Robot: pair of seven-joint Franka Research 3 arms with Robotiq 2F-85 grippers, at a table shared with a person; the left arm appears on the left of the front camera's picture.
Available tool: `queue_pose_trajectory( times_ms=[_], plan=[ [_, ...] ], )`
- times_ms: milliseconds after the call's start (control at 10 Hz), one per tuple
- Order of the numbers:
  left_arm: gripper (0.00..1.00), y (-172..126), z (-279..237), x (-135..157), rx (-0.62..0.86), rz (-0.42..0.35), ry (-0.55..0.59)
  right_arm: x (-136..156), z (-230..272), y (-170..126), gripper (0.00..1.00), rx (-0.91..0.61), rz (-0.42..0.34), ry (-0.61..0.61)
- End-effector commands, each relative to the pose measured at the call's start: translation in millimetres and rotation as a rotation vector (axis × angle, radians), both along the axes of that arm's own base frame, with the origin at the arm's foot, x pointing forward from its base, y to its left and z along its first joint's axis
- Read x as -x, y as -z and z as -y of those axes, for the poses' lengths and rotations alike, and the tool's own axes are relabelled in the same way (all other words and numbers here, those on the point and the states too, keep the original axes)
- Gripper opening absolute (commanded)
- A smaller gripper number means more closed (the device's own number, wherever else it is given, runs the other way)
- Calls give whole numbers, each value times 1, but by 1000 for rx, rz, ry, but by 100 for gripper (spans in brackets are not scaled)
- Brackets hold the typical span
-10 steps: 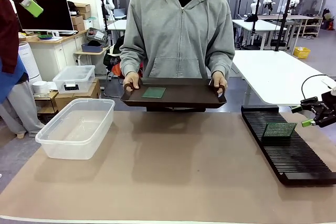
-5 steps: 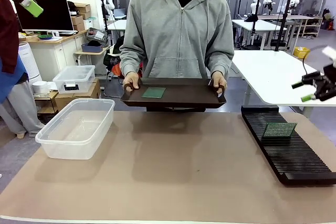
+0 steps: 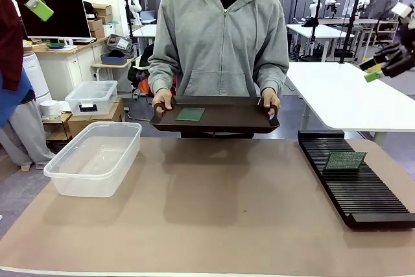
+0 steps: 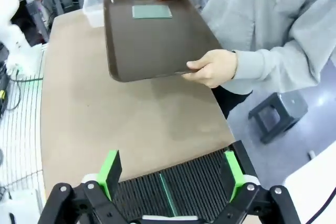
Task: Sort PCBs into racks and boxes based on the side picked up.
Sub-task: Pick up the Blank PCB handed by the Human.
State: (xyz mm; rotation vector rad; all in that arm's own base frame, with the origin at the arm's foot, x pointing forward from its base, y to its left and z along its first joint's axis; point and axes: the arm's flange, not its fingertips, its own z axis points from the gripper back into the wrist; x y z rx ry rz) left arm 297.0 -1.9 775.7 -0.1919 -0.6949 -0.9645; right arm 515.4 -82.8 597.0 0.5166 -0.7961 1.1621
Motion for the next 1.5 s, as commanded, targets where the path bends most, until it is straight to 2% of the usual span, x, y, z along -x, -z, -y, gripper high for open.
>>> queue_pose_trajectory(
  times_ms=[0,200,300,400,1000,1100,1300,1400],
  plan=[
    [100,2,-1,0,8,-1,10,15,-20,-18,100,-1,-134,18],
    [100,2,-1,0,8,-1,10,35,-28,-45,100,12,-141,-18],
    [100,2,-1,0,8,-1,10,48,-31,-54,100,41,-104,-152],
    [100,2,-1,0,8,-1,10,29,-26,-39,100,-3,-119,9],
    [100,2,-1,0,8,-1,10,28,-19,-38,100,5,-128,2],
    [100,2,-1,0,8,-1,10,35,-12,-48,100,-21,-237,-30],
    [100,2,-1,0,8,-1,10,58,-16,-87,100,56,-310,18],
    [100,2,-1,0,8,-1,10,65,-14,-111,100,87,-312,-3]
  ],
)
